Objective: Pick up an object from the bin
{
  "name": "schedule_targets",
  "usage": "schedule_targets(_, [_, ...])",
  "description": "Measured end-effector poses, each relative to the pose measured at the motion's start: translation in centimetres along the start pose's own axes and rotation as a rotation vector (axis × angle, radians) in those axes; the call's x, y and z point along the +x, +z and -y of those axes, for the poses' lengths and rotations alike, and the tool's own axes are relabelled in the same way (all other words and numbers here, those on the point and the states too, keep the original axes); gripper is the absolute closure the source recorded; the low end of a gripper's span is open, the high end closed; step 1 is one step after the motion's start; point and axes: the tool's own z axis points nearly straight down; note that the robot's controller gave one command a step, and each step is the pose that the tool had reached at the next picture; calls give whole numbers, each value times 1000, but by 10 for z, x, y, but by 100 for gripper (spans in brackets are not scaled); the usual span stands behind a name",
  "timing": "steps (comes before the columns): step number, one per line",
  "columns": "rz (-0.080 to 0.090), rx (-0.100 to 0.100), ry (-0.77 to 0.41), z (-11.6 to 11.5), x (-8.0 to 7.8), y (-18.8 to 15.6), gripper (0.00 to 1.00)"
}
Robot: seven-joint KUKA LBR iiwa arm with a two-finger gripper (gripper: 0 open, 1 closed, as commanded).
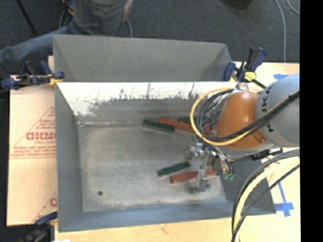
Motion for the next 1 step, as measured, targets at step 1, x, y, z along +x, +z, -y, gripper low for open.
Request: schedule_targets(1, [1,-2,93,-12,0,1,0])
